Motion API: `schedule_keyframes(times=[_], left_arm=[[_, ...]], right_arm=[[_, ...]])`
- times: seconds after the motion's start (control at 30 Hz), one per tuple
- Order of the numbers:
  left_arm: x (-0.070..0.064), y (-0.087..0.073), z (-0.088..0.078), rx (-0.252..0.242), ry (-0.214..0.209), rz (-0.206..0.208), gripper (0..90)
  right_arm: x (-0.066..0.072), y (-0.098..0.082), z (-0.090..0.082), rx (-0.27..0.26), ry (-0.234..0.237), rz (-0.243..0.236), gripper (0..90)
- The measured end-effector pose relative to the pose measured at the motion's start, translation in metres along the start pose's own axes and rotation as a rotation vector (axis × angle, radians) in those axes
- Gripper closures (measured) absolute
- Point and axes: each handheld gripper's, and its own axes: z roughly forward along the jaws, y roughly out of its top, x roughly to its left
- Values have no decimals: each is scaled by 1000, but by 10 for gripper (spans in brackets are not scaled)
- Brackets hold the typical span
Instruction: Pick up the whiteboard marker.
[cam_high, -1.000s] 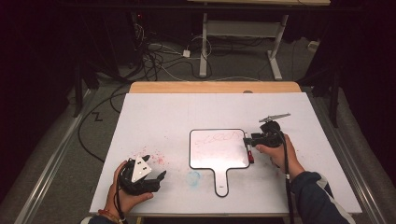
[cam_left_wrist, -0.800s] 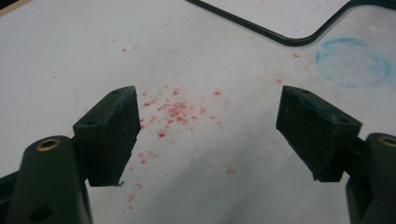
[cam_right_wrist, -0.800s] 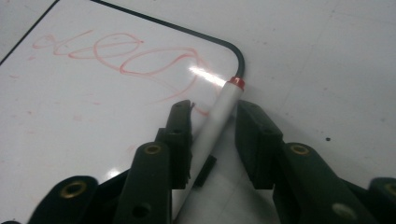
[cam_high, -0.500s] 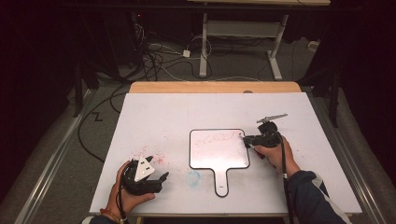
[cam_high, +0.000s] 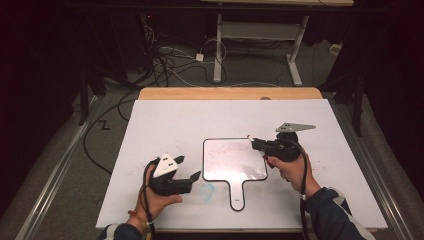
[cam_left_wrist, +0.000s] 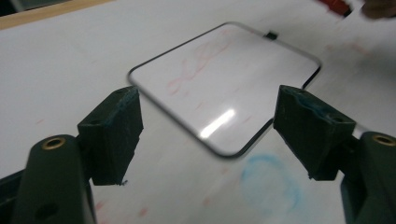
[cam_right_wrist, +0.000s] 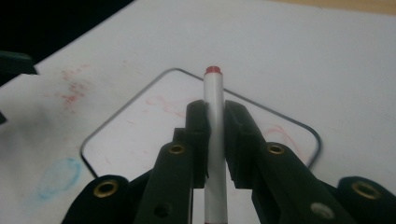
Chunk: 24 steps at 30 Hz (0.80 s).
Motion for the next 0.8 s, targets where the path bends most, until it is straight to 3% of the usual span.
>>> schedule_keyframes(times=[0.2, 0.3, 0.37, 0.5, 0.53, 0.67, 0.7, 0.8], left_arm=[[-30, 32, 35, -39, -132, -18, 248], [-46, 42, 59, -46, -187, -32, 271], [-48, 43, 63, -47, -201, -42, 291], [-55, 48, 75, -74, -244, -74, 336], [-57, 49, 76, -117, -271, -91, 381], [-60, 50, 77, -142, -276, -97, 458], [-60, 50, 78, -149, -293, -106, 533], [-59, 49, 78, -146, -295, -96, 589]], right_arm=[[32, 0, 6, -57, 66, -56, 814], [51, -1, 6, -112, 106, -79, 814], [57, -1, 5, -131, 110, -91, 814], [61, -2, 3, -160, 112, -89, 814], [63, -3, 2, -172, 117, -82, 814], [62, -4, 2, -189, 122, -67, 814], [62, -5, 1, -198, 120, -61, 814], [63, -5, 1, -201, 124, -74, 814]])
